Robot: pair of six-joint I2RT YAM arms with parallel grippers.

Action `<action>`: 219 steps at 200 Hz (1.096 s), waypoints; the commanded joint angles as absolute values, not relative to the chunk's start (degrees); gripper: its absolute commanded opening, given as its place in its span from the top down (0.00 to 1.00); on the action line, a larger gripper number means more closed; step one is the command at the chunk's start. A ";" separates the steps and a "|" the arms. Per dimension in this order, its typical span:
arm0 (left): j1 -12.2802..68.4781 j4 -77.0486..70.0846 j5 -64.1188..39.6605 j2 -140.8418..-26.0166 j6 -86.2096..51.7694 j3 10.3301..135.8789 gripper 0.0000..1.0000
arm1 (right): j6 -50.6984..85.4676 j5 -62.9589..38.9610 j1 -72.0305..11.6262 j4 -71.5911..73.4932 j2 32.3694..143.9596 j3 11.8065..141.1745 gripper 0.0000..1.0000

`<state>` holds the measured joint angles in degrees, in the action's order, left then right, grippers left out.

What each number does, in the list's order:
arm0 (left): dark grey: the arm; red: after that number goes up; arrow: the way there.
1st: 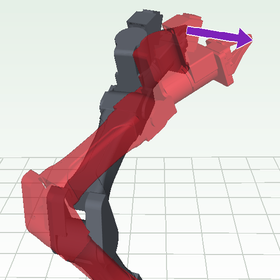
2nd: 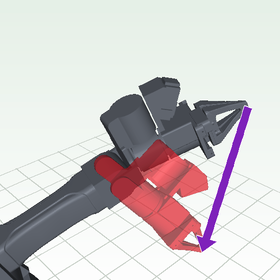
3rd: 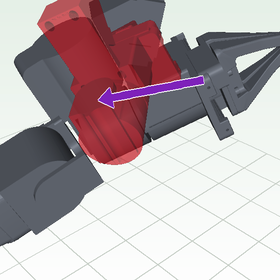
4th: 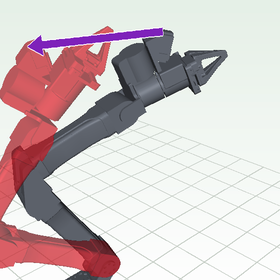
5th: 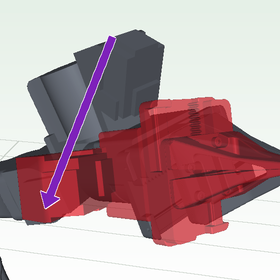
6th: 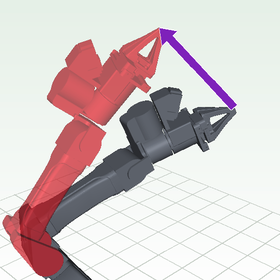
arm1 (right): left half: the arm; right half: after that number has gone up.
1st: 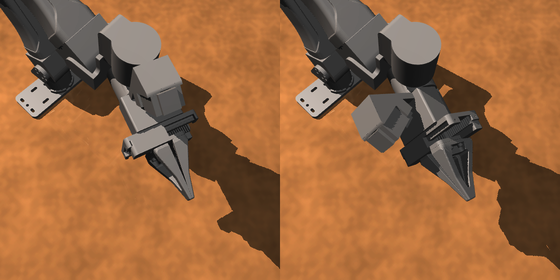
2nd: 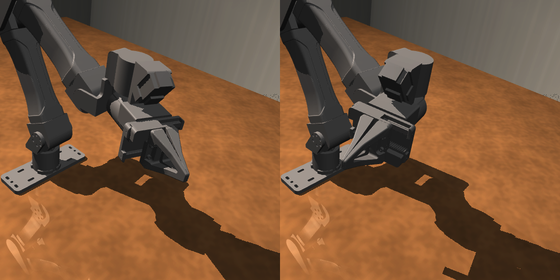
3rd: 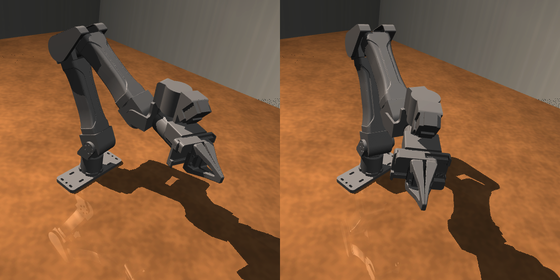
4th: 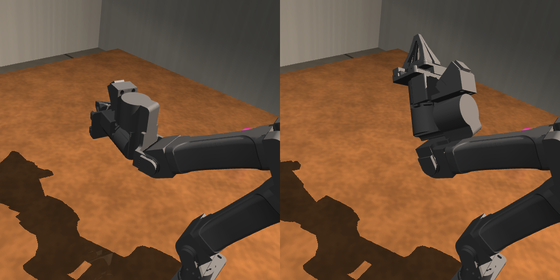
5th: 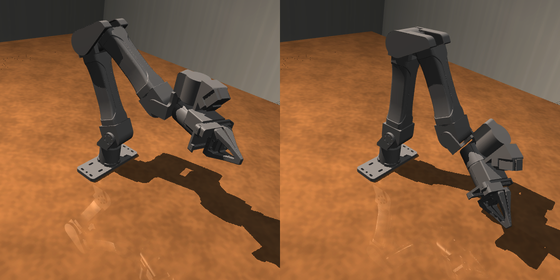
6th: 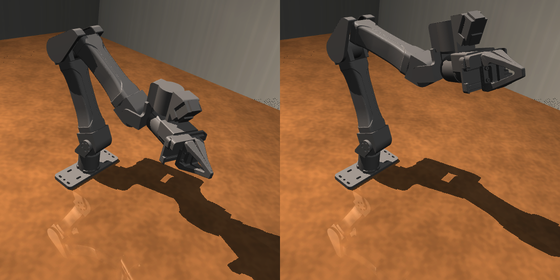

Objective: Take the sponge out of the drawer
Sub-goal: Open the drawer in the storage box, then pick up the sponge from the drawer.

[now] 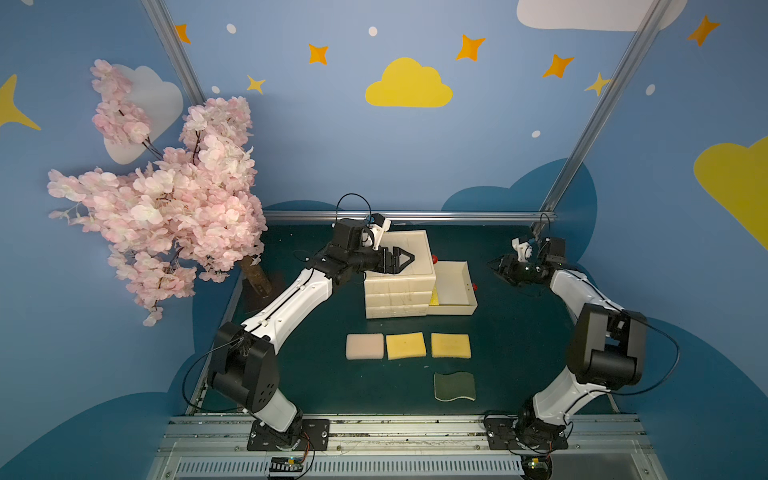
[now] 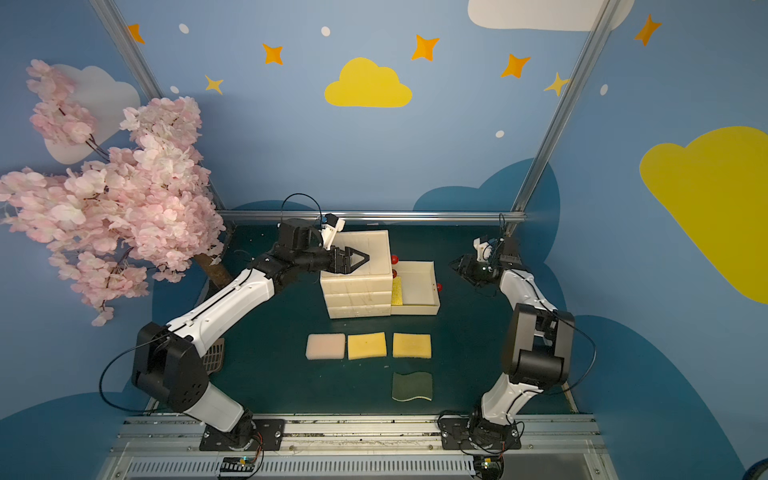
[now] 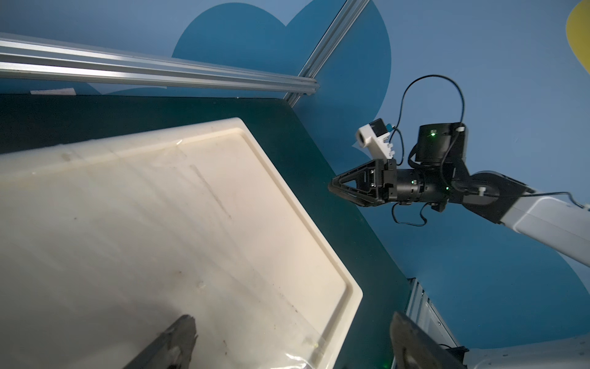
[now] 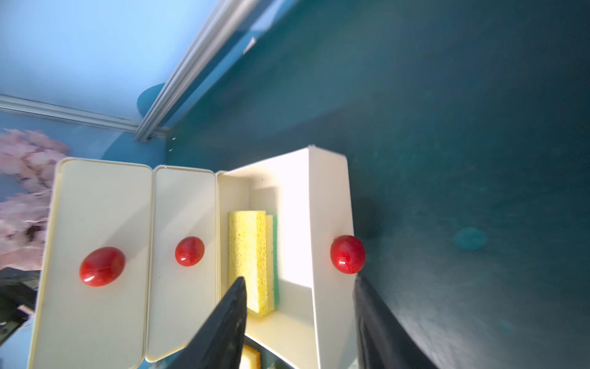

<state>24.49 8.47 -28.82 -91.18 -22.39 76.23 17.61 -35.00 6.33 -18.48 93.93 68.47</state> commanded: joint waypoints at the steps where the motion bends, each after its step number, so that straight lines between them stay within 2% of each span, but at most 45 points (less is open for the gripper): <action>1: 24.30 8.65 -29.56 -90.79 -22.68 75.06 0.04 | 14.59 -25.06 1.39 -23.60 91.39 68.72 0.46; 52: 24.27 7.66 -29.86 -89.35 -22.54 74.38 0.04 | 14.00 -20.55 -10.67 -23.55 96.22 70.08 0.48; 80: 24.17 7.13 -29.84 -88.49 -22.54 73.46 0.04 | 15.09 -24.52 -13.29 -21.32 102.26 71.78 0.53; 176: 23.30 6.94 -29.49 -86.60 -22.67 71.46 0.04 | 15.86 -25.42 -18.96 -19.48 112.33 76.26 0.52; 209: 23.33 6.77 -29.47 -86.57 -22.68 71.37 0.04 | 16.06 -24.95 -19.51 -21.12 114.58 77.31 0.60; 219: 23.29 6.76 -29.51 -86.63 -22.81 71.36 0.04 | 16.28 -24.98 -19.58 -21.16 114.93 77.50 0.67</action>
